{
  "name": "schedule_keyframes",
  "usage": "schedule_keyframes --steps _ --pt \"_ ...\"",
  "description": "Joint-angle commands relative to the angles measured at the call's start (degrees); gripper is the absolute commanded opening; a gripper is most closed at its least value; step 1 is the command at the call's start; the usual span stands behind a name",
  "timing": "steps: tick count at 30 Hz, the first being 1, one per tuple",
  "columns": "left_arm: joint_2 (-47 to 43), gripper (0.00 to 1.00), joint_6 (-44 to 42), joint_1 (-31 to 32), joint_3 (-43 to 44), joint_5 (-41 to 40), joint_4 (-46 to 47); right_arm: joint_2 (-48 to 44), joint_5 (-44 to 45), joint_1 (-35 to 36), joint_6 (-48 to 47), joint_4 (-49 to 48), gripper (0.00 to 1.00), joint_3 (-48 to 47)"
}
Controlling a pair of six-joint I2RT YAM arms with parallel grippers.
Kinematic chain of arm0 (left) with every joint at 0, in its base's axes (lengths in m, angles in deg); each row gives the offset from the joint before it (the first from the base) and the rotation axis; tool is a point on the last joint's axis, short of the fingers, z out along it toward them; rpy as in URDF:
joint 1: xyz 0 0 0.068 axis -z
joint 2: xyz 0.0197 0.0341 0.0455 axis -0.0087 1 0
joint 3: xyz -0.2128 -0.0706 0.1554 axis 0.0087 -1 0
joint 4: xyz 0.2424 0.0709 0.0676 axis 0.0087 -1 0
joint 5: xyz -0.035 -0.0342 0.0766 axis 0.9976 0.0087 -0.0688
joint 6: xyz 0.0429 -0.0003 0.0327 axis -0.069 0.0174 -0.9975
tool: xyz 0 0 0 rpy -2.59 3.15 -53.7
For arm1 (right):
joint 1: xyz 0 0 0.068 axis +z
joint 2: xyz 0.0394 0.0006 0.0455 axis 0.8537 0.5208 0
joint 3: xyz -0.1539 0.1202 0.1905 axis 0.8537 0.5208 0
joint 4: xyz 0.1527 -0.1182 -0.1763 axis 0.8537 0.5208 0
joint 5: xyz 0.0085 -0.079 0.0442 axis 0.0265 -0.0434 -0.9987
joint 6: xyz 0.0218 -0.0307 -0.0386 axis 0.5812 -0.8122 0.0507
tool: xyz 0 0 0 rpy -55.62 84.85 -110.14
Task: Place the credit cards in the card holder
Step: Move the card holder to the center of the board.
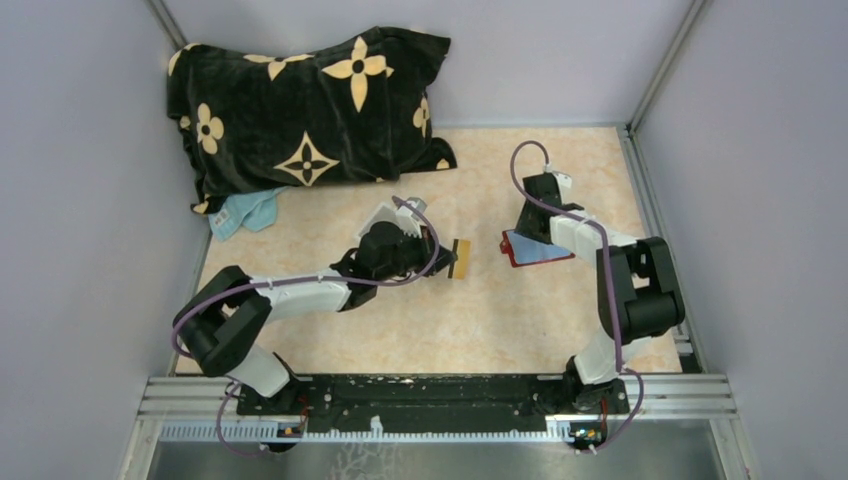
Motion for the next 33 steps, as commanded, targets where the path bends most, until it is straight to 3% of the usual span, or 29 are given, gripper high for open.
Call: schedule_keyframes --steps 1,14,28,33 --pt "-0.92 0.0 -0.79 0.36 -1.96 -0.75 3.65 3.12 1.79 -0.51 1.84 -1.65 0.4 -3.96" --pt "-3.21 0.0 -0.84 1.03 -5.34 -1.11 5.5 4.53 3.98 -1.26 5.36 -2.68 0.4 -1.48" --pt "-5.25 0.0 0.45 2.17 -6.98 -4.38 5.8 1.69 -2.89 -0.84 10.85 -6.97 0.4 7.05" --pt "-5.86 0.0 1.21 3.0 -7.9 -6.61 5.46 -1.94 -2.63 2.26 13.76 -6.99 0.39 8.79"
